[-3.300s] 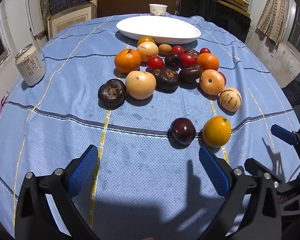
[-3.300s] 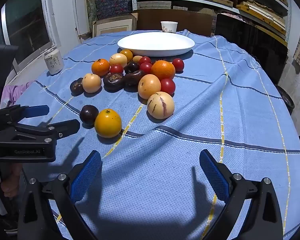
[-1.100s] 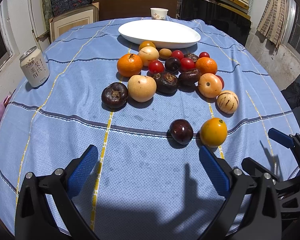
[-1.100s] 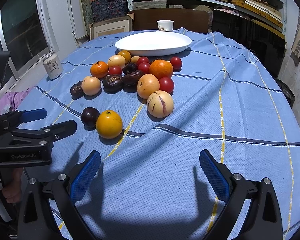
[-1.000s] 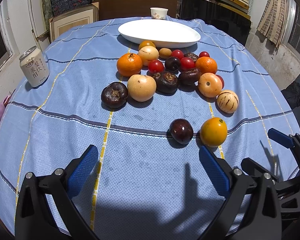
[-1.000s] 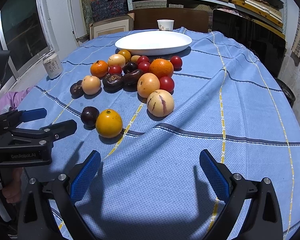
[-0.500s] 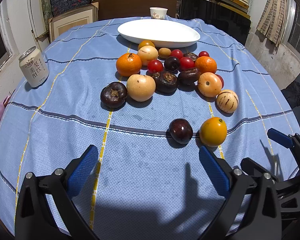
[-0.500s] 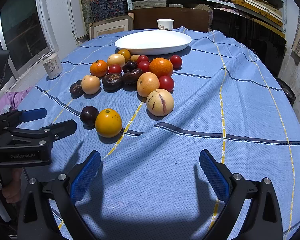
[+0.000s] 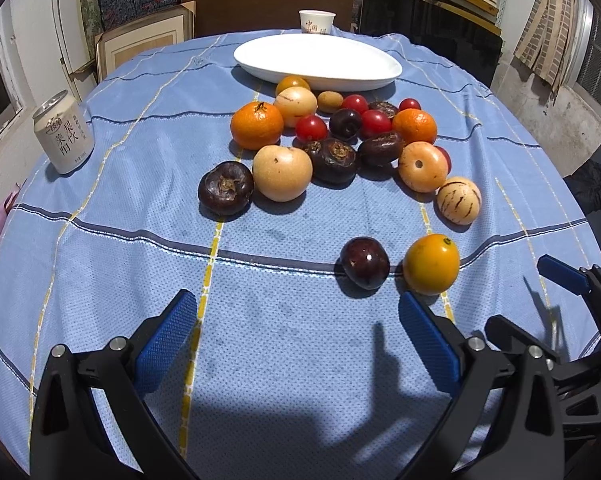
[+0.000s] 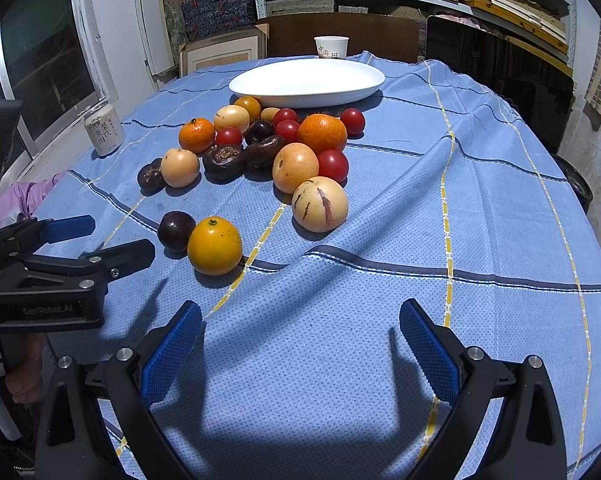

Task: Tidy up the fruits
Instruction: 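Grasp the dark mangosteen with the left tool while the right tool grasps the yellow fruit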

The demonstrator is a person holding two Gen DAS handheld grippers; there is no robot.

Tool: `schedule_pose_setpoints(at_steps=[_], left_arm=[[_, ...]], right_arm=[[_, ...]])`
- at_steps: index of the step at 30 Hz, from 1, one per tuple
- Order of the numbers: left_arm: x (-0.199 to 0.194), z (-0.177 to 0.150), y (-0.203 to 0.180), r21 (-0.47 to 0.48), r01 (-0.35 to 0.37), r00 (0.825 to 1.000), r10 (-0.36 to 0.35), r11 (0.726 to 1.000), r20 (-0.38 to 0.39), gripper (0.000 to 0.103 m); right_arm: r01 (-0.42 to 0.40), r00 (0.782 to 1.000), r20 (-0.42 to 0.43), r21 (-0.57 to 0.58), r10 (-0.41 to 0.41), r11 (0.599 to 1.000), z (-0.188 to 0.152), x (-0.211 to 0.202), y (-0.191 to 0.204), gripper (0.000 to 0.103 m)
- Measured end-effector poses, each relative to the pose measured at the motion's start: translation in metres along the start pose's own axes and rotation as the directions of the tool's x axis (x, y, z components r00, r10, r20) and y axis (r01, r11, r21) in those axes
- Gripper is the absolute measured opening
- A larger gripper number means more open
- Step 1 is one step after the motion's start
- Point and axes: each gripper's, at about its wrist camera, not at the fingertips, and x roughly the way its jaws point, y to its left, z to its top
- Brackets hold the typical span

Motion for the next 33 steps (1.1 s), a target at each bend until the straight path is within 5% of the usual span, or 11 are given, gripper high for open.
schedule_pose_setpoints(at_steps=[13,17,19,22,24,33], left_arm=[[0.019,0.009,-0.008,0.074,0.074,0.997,-0.073,0.994,-0.013,0.098],[0.029,0.013,-0.016,0.105,0.090,0.996,-0.087,0.990,-0.038,0.070],[0.031,0.015,-0.020,0.120,0.082,0.996,-0.079,0.989,-0.032,0.070],[0.032,0.020,-0.026,0.129,0.106,0.994,-0.103,0.986,-0.029,0.054],[0.031,0.021,-0.029,0.137,0.135,0.991,-0.132,0.981,-0.027,0.030],[0.019,0.014,-0.021,0.153,0.164,0.986,-0.165,0.975,-0.002,0.030]], right_arm=[[-0.007,1.000,-0.012,0.011,0.007,1.000,0.003,0.008,-0.006,0.100],[-0.023,1.000,-0.015,0.023,0.024,0.999,0.004,0.009,-0.009,0.100],[-0.028,0.999,-0.016,0.029,0.029,0.999,0.004,0.010,-0.011,0.100],[-0.028,0.999,-0.021,0.032,0.029,0.999,0.006,0.010,-0.014,0.100],[-0.027,0.999,-0.027,0.028,0.027,0.999,0.007,0.011,-0.015,0.100],[-0.063,0.998,-0.015,-0.038,0.063,0.997,0.016,0.006,0.001,0.100]])
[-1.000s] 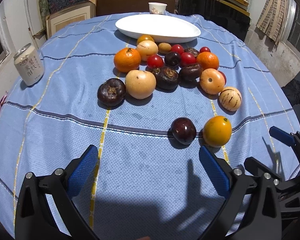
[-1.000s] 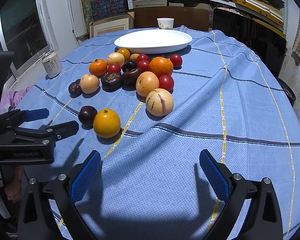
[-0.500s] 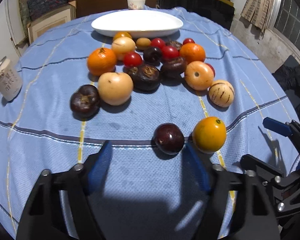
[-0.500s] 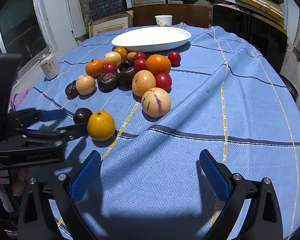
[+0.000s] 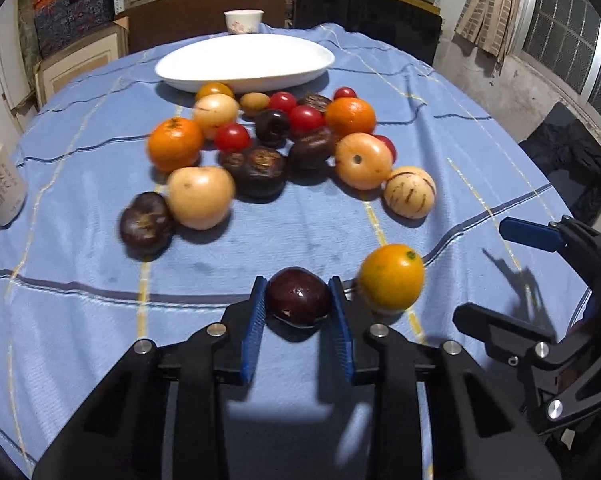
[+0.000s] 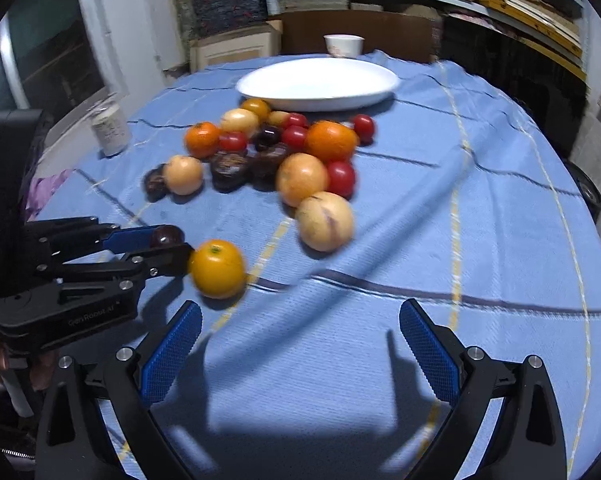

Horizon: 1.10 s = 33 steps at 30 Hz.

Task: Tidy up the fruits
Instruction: 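Grasp the dark mangosteen with the left tool while the right tool grasps the yellow fruit, then carry both fruits onto the white plate and open both tools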

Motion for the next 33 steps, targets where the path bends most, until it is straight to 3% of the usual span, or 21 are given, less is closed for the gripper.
schedule_pose_setpoints(at_steps=[7,11,13,14,15,16,23,26,30,33], left_arm=[[-0.016,-0.004,0.032,-0.059,-0.016,1.000,0.018,0.998,0.020,0.030],[-0.016,-0.005,0.040,-0.073,-0.007,1.000,0.009,0.997,0.018,0.031],[-0.017,-0.006,0.042,-0.075,-0.005,1.000,0.006,0.997,0.018,0.031],[-0.017,-0.006,0.043,-0.076,-0.005,1.000,0.006,0.997,0.019,0.031],[-0.018,-0.006,0.044,-0.077,-0.005,1.000,0.006,0.997,0.020,0.031],[-0.018,-0.006,0.045,-0.079,-0.004,1.000,0.005,0.997,0.021,0.031],[-0.019,-0.006,0.043,-0.073,0.007,1.000,-0.006,0.997,0.017,0.031],[-0.027,0.002,0.040,-0.048,0.007,0.999,-0.005,0.999,0.032,0.031],[-0.045,0.032,0.040,-0.004,0.010,0.997,-0.010,1.000,0.082,0.031],[-0.050,0.072,0.044,0.019,0.008,0.992,-0.011,1.000,0.124,0.031]], right_arm=[[-0.037,0.999,-0.033,-0.157,0.032,0.987,0.011,0.014,0.039,0.095],[-0.078,0.995,-0.070,-0.140,0.069,0.987,0.021,0.027,0.042,0.073],[-0.059,0.995,-0.090,-0.143,0.046,0.988,0.023,0.034,0.043,0.072],[-0.061,0.994,-0.097,-0.136,0.048,0.989,0.025,0.037,0.043,0.063],[-0.074,0.993,-0.102,-0.131,0.061,0.989,0.026,0.039,0.043,0.041],[-0.109,0.988,-0.122,-0.114,0.095,0.987,0.026,0.043,0.043,0.038],[-0.170,0.979,-0.124,-0.035,0.164,0.985,0.028,0.044,0.030,0.038],[-0.216,0.974,-0.076,-0.014,0.214,0.976,0.037,0.027,0.020,0.038],[-0.238,0.971,-0.008,-0.024,0.237,0.971,0.064,0.004,0.005,0.038],[-0.200,0.978,0.040,-0.050,0.202,0.978,0.098,-0.004,-0.008,0.038]])
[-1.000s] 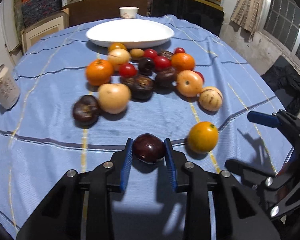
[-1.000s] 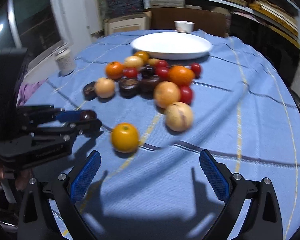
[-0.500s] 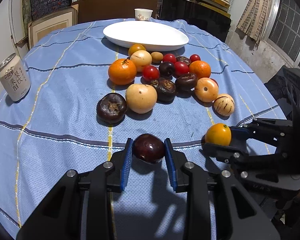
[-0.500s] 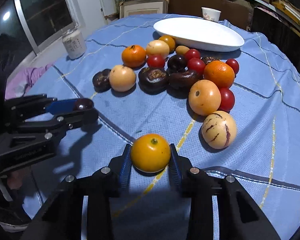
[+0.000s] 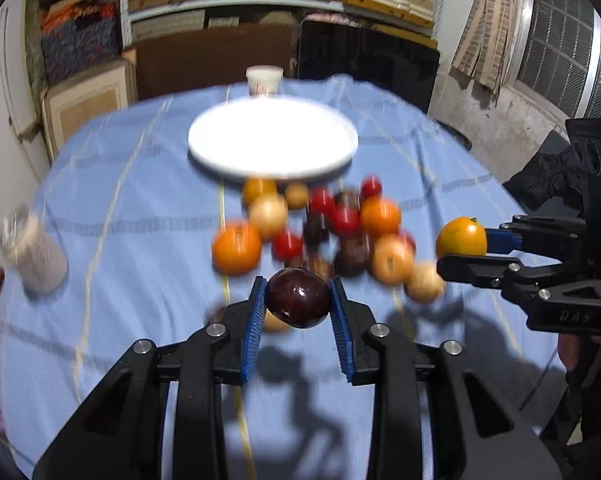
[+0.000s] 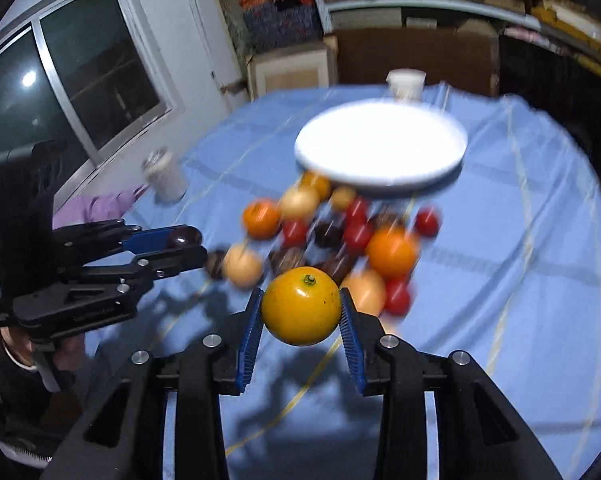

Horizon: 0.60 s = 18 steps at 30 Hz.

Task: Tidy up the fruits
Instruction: 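Carry both fruits onto the white plate and open both tools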

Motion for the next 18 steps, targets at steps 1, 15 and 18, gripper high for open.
schedule_pose_setpoints(at_steps=[1,15,18], left_arm=[[0.006,0.016,0.002,0.008,-0.007,1.000,0.007,1.000,0.006,0.031],[0.196,0.161,0.068,-0.044,-0.089,0.978,0.079,0.995,-0.191,0.031],[0.228,0.175,0.079,-0.029,-0.122,0.970,0.113,0.992,-0.214,0.032]], right_arm=[[0.015,1.000,0.014,-0.015,-0.015,1.000,0.015,0.000,-0.004,0.038],[0.161,0.980,-0.110,-0.031,-0.164,0.986,0.132,0.161,-0.110,0.038],[0.176,0.978,-0.113,-0.006,-0.175,0.984,0.150,0.177,-0.128,0.038]])
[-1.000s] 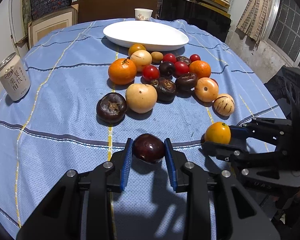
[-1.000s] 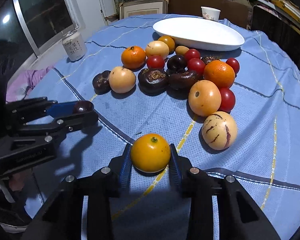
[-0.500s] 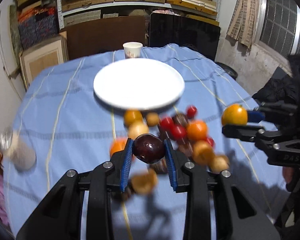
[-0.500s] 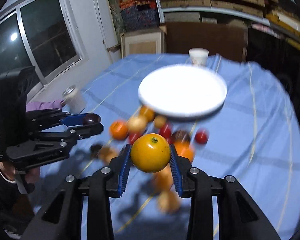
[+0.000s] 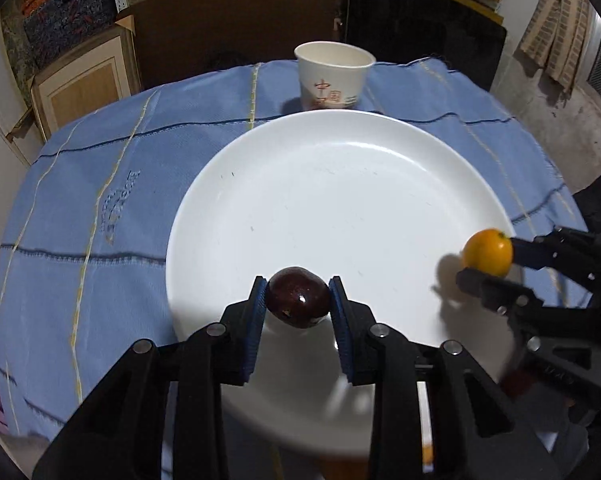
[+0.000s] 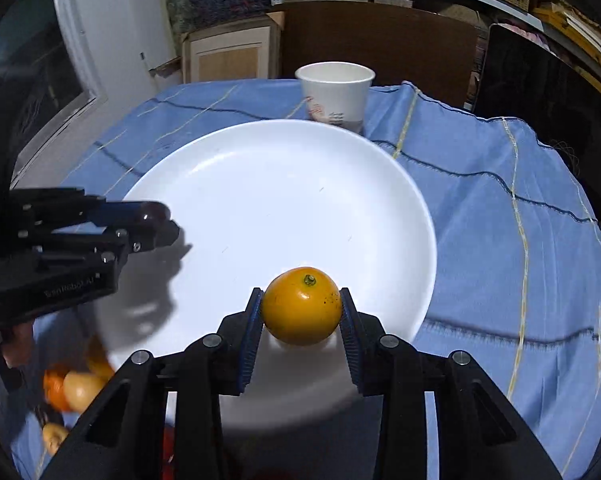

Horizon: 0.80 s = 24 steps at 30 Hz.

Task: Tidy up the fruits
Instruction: 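Carry both fruits onto the white plate and open both tools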

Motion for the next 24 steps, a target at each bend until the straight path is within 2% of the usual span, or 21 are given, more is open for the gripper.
schedule_pose_setpoints(at_steps=[1,2,3,5,8,11,13,14,15,16,19,24], left_arm=[[0.005,0.004,0.002,-0.003,-0.011,1.000,0.011,1.000,-0.004,0.032],[0.008,0.007,0.004,-0.009,-0.018,1.000,0.018,1.000,-0.006,0.038],[0.011,0.010,0.006,-0.017,-0.021,1.000,0.021,1.000,-0.008,0.054],[0.005,0.011,0.009,-0.033,-0.035,0.999,0.036,0.999,0.019,0.070],[-0.014,0.006,0.008,-0.022,-0.024,0.998,0.025,0.999,0.052,0.071],[-0.037,-0.007,0.009,-0.040,-0.024,0.997,0.026,0.999,0.068,0.077],[-0.054,-0.020,0.010,-0.045,-0.015,0.997,0.018,0.999,0.075,0.079],[-0.063,-0.028,0.010,-0.044,-0.016,0.997,0.019,0.999,0.078,0.082],[-0.072,-0.036,0.010,-0.046,-0.017,0.996,0.020,0.999,0.082,0.088],[-0.083,-0.048,0.012,-0.057,-0.016,0.995,0.021,0.998,0.094,0.090],[-0.111,-0.084,0.017,-0.084,0.009,0.993,0.001,0.996,0.121,0.091],[-0.144,-0.143,0.014,-0.058,-0.002,0.989,0.010,0.998,0.147,0.091]], right_arm=[[0.000,1.000,-0.001,0.007,0.000,1.000,0.003,0.003,-0.003,0.038],[0.004,1.000,-0.002,0.020,-0.004,1.000,0.009,0.008,-0.008,0.040],[0.016,1.000,-0.003,0.033,-0.016,0.999,0.014,0.011,-0.012,0.051],[0.057,0.998,0.032,0.053,-0.058,0.997,0.016,0.005,-0.017,0.059],[0.043,0.996,0.076,0.060,-0.048,0.997,0.008,-0.016,-0.017,0.061],[0.011,0.995,0.102,0.084,-0.019,0.996,-0.008,-0.040,-0.017,0.064],[-0.005,0.995,0.100,0.074,-0.003,0.997,-0.024,-0.057,-0.012,0.067],[0.000,0.995,0.097,0.060,-0.006,0.998,-0.034,-0.065,-0.008,0.072],[0.004,0.995,0.097,0.048,-0.009,0.999,-0.041,-0.071,-0.005,0.077],[0.012,0.995,0.101,0.026,-0.015,1.000,-0.055,-0.082,0.001,0.078],[0.026,0.993,0.117,0.021,-0.028,0.999,-0.085,-0.106,0.012,0.085],[-0.019,0.993,0.113,0.052,0.013,0.998,-0.135,-0.130,0.023,0.087]])
